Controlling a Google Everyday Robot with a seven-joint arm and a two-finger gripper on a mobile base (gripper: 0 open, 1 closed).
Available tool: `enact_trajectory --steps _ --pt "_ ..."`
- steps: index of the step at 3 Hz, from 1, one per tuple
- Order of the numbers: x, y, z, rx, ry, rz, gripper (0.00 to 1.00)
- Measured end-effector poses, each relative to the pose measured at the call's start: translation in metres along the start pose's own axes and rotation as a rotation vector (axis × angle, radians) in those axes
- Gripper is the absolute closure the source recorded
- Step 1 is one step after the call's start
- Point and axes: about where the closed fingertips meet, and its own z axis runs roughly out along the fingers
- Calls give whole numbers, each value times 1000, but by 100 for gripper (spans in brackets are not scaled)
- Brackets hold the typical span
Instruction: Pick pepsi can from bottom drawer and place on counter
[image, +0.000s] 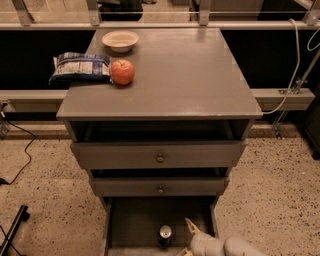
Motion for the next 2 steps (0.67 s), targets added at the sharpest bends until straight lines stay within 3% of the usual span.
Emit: enact_trajectory --steps 2 --pt "29 6 53 -18 -72 6 0"
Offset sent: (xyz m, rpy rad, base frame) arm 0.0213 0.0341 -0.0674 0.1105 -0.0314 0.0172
